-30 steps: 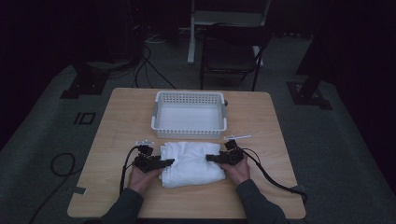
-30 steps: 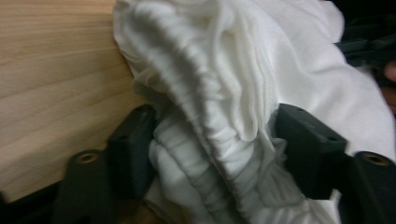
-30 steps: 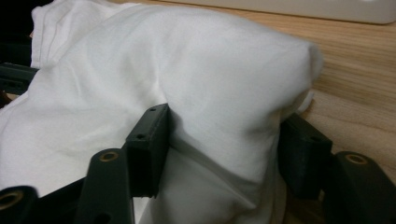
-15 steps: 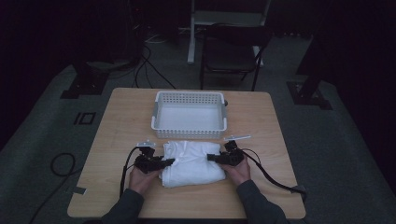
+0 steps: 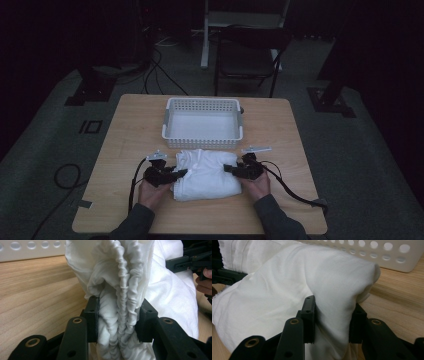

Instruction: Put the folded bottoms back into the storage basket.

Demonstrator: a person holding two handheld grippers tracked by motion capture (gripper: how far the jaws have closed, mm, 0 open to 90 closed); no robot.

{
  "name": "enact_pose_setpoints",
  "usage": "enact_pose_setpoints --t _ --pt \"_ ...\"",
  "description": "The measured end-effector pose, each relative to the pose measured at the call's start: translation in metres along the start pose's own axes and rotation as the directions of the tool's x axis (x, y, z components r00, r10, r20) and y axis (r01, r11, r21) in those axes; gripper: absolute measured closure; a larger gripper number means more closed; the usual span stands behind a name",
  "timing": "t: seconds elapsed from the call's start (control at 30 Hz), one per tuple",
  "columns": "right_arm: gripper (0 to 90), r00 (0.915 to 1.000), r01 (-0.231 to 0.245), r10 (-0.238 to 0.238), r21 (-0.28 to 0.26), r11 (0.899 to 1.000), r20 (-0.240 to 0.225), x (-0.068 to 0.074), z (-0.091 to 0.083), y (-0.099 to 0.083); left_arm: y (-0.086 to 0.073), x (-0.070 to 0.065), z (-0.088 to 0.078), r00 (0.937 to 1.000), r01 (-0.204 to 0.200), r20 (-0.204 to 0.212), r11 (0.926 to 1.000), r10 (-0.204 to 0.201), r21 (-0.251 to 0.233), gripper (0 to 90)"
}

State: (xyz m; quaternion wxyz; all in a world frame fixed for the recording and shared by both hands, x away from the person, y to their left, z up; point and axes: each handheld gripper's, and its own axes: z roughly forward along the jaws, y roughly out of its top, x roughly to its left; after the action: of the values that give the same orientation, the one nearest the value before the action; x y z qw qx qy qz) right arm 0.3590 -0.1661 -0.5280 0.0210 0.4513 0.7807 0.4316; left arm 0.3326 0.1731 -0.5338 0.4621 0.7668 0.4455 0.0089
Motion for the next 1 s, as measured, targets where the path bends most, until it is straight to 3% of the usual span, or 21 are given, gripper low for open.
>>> enact_pose_setpoints --t 0.13,0.7,1.0 --pt "66.0 0.9992 0.030 -0.030 -0.008 1.000 0.027 0.007 -0.004 0.002 0.001 -0.002 -0.003 1.0000 -0.004 -0.003 1.0000 0.004 -0.005 61.3" --pt "66.8 0.9989 0.045 -0.044 -0.042 0.998 0.018 0.012 -0.014 0.005 0.006 -0.013 -0.014 0.9991 -0.035 -0.027 0.9984 0.034 -0.045 61.9" --pt "66.9 0.9965 0.077 -0.075 -0.053 0.996 0.036 0.020 -0.018 0.007 0.008 -0.016 -0.019 0.9984 -0.044 -0.036 0.9973 0.042 -0.058 62.0"
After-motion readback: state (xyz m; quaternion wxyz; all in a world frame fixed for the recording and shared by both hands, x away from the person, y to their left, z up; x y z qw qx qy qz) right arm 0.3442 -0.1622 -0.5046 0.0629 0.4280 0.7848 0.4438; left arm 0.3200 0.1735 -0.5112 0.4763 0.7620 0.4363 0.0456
